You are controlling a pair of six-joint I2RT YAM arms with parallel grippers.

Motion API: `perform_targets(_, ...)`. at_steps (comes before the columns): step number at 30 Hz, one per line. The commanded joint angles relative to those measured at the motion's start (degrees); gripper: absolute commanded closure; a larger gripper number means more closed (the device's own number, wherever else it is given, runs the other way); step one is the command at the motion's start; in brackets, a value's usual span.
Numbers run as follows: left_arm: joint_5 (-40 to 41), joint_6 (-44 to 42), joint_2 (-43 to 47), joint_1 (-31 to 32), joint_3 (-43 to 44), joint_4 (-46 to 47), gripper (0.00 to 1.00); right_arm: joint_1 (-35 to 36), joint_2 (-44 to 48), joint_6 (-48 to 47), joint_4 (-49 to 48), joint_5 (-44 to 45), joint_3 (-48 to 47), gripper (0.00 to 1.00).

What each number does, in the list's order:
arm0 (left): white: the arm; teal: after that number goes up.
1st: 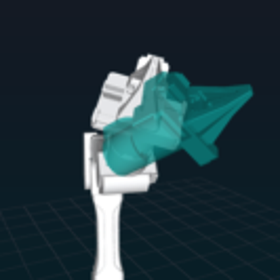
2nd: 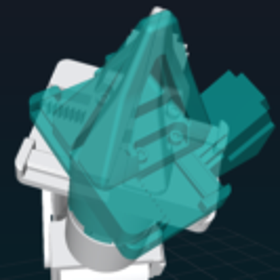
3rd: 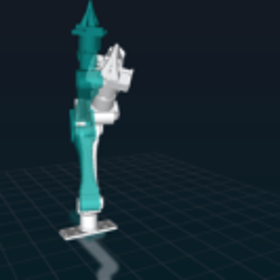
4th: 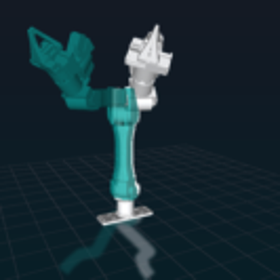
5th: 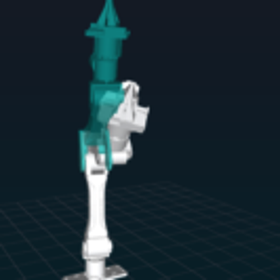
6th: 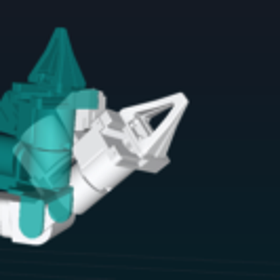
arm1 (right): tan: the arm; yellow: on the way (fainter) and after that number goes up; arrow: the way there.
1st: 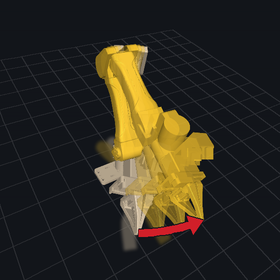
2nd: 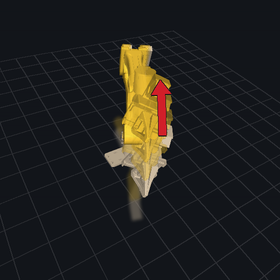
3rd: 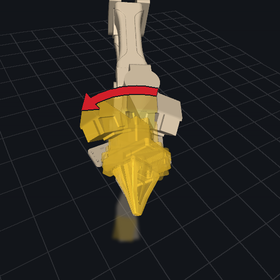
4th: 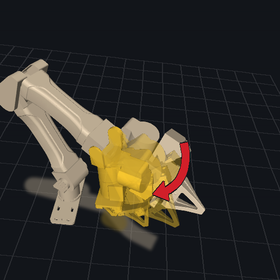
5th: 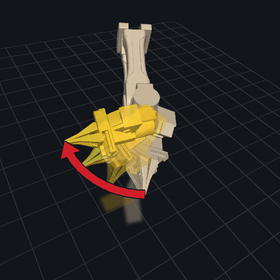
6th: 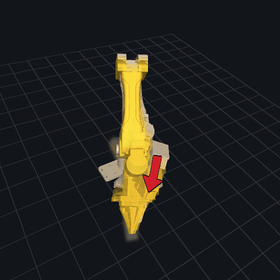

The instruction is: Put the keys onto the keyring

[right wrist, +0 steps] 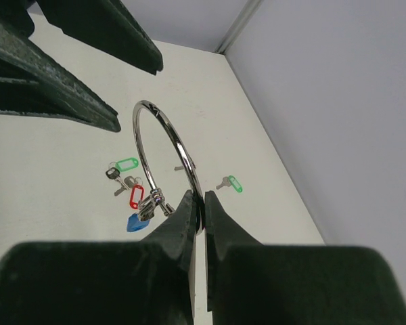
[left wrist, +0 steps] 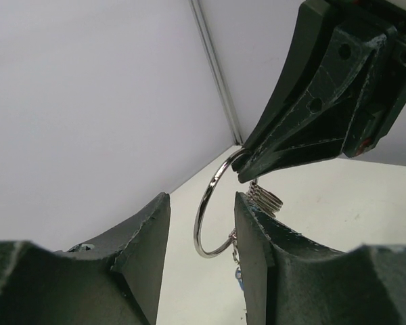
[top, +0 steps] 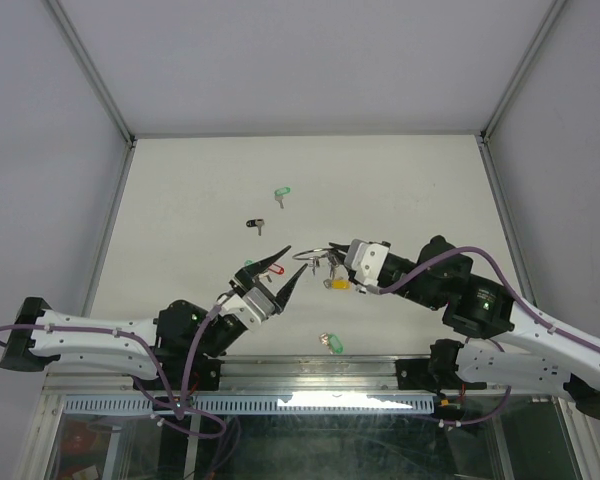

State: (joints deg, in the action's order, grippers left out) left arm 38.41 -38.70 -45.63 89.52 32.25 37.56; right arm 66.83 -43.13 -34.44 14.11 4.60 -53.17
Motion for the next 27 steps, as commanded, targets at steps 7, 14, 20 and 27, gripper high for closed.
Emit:
perform_targets(7, -3.1, 1.8, -3.0, -0.4, 2.4, -0.1, 0.63, -0.1, -0.4, 1.0, -2.7, -7.4, -3.7, 1.00)
perform_targets(14, -3.3, 1.4, -3.2, -0.5, 2.7, -0.7, 0.90, -0.1, -0.6, 1.8, -3.2, -9.9, -4.1, 1.00)
perform_targets(20, -2.0, 1.3, -3.0, -0.6, 2.4, 0.4, 1.00, -0.1, -0.4, 2.8, -3.6, -10.0, -3.8, 0.99)
perform_targets(27, 0.1, 0.3, -2.3, -0.6, 2.4, 1.5, 1.00, -0.1, 2.1, 4.0, -5.9, -5.9, -1.3, 0.76)
